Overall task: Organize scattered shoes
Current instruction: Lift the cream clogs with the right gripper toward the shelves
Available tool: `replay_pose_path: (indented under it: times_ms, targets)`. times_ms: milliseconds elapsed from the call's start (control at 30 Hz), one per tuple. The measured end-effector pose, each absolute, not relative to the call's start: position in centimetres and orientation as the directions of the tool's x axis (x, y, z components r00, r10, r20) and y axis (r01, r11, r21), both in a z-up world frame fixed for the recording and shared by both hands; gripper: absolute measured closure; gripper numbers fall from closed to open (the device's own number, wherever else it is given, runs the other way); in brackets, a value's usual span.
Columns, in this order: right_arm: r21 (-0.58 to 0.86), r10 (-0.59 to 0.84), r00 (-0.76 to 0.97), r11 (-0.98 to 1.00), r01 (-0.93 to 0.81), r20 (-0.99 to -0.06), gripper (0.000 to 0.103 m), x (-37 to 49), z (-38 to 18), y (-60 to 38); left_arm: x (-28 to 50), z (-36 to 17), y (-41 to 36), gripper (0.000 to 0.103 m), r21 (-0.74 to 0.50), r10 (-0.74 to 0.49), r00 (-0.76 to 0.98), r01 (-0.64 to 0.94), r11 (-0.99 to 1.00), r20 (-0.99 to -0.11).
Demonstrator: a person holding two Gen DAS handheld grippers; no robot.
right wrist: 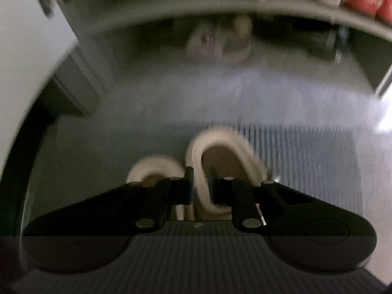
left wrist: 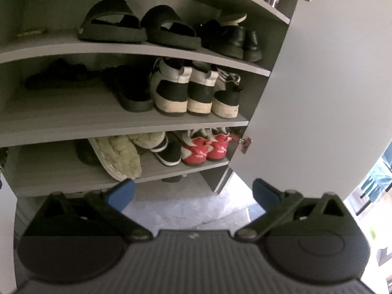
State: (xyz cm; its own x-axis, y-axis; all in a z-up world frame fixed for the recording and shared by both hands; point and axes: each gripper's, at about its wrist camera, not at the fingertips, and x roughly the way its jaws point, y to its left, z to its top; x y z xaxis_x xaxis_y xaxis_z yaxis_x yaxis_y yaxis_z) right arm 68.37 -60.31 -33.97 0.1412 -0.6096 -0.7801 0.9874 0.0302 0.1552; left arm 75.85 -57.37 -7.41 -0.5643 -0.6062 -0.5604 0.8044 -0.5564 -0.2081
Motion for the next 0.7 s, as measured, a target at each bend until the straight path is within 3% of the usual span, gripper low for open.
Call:
replay_pose_path:
  times_ms: [67, 133, 167, 467, 700]
  targets:
    - [0.161, -0.647, 0.156, 0.052, 0.986, -0.746, 0.071, 66.9, -34.0, -58.6, 75.9, -7.4, -57.1, 0.0, -0.207, -0.604, -0.566, 0.803, -0.559, -0.562]
    - [0.149, -0.65, 0.166, 0.082, 0.985, -0.741, 0.035, 65.4, -34.8, -57.0, 75.9, -7.4, -56.8, 0.0, -0.207, -0.6, -0.568, 0.8, -0.563, -0.564]
    - [0.127, -0.641, 0.163, 0.102, 0.987, -0.75, 0.03, 65.0, -35.4, -56.2, 75.9, -7.4, -56.7, 0.0, -0.204, -0.599, -0.57, 0.798, -0.567, -0.563]
    - [0.085, -0.561, 0.155, 0.15, 0.985, -0.813, 0.03, 65.2, -40.7, -54.3, 74.8, -7.8, -55.0, 0.0, -0.176, -0.58, -0.581, 0.777, -0.604, -0.571]
    - [-0.052, -0.591, 0.079, 0.203, 0.978, -0.803, 0.007, 67.0, -43.6, -56.7, 74.5, -8.4, -54.2, 0.0, -0.152, -0.579, -0.586, 0.765, -0.626, -0.566]
